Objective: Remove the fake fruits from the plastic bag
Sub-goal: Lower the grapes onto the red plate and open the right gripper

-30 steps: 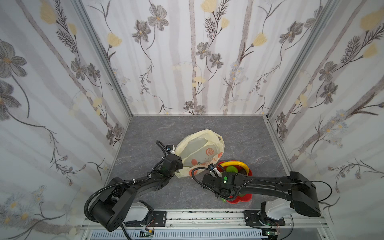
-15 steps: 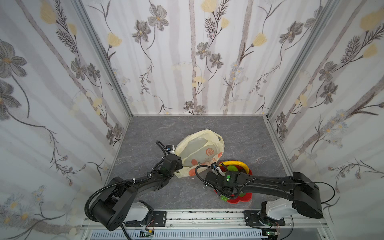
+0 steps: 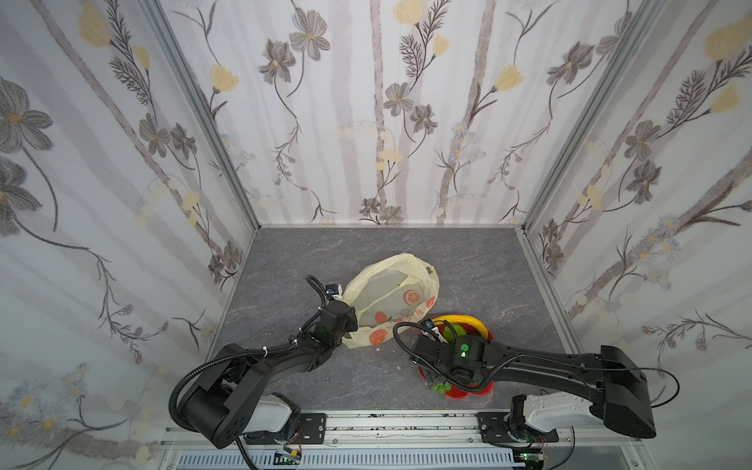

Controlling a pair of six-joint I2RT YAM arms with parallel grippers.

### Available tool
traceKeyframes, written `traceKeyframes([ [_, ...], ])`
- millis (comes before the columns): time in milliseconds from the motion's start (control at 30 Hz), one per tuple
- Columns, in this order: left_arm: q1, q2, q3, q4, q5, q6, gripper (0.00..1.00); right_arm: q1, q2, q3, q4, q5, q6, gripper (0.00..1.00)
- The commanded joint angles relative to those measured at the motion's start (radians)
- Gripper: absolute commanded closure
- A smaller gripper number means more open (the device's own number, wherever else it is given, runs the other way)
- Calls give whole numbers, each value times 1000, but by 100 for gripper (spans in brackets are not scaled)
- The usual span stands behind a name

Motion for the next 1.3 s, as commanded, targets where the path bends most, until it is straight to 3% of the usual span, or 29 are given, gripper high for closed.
traceKeyframes([
  [0, 1, 2, 7, 13, -7, 4, 100, 3, -23, -8, -9, -25, 1, 18],
  [167, 1, 5, 8, 12, -7, 4, 100, 12, -35, -20, -26, -64, 3, 23],
  [500, 1, -1, 6, 13, -9, 6, 100, 61, 1, 10, -60, -48, 14, 14],
  [700, 2, -4, 7, 13, -5, 6, 100, 62, 4, 27, -87, -23, 27, 19],
  [900, 1, -6, 6, 12, -5, 6, 100, 63, -25, 16, -80, -24, 23, 33],
  [1267, 1, -3, 10, 12, -7, 6, 100, 63, -24, -9, -114, 2, 58, 29],
])
